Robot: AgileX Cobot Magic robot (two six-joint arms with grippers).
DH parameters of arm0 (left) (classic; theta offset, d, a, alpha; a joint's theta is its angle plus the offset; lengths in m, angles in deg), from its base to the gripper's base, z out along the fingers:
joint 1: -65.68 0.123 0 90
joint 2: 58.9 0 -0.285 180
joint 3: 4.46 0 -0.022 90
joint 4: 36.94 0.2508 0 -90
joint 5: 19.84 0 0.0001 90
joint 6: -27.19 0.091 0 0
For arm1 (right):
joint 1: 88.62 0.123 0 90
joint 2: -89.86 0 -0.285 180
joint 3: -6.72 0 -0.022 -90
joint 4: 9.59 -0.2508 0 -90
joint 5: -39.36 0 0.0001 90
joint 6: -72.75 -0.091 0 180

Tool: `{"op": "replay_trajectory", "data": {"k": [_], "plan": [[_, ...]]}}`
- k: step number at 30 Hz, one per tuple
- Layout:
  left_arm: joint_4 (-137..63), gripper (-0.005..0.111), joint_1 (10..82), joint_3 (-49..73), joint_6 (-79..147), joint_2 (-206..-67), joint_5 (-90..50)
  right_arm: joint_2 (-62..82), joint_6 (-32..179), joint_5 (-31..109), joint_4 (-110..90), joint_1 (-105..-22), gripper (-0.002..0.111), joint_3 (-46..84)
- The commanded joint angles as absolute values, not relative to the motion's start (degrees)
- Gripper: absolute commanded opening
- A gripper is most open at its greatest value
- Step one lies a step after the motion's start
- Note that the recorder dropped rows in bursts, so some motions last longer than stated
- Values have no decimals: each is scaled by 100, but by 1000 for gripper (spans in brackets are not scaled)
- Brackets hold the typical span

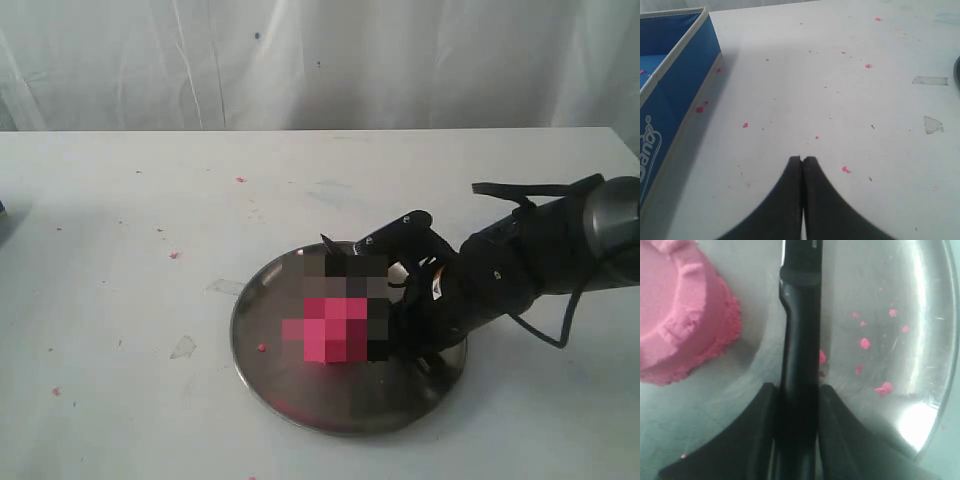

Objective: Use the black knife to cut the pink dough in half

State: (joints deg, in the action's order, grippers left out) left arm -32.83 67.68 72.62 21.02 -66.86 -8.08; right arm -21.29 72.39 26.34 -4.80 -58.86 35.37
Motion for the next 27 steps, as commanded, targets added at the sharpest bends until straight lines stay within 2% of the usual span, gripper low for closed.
{"op": "replay_trajectory", "data": {"k": [1, 9, 19, 27], "plan": [[-3302, 0, 6768, 7276, 2118, -6669, -823, -2138, 7275, 2521, -488, -5917, 6, 3520], [-3302, 0, 6768, 7276, 2118, -6669, -823, -1954, 7275, 1780, -469, -5917, 5, 3212], [-3302, 0, 6768, 7276, 2118, -6669, -823, -1006, 7275, -886, -402, -5905, 5, 3168], [-3302, 0, 6768, 7276, 2118, -6669, -823, -1015, 7275, -125, -579, -5905, 5, 3705]]}}
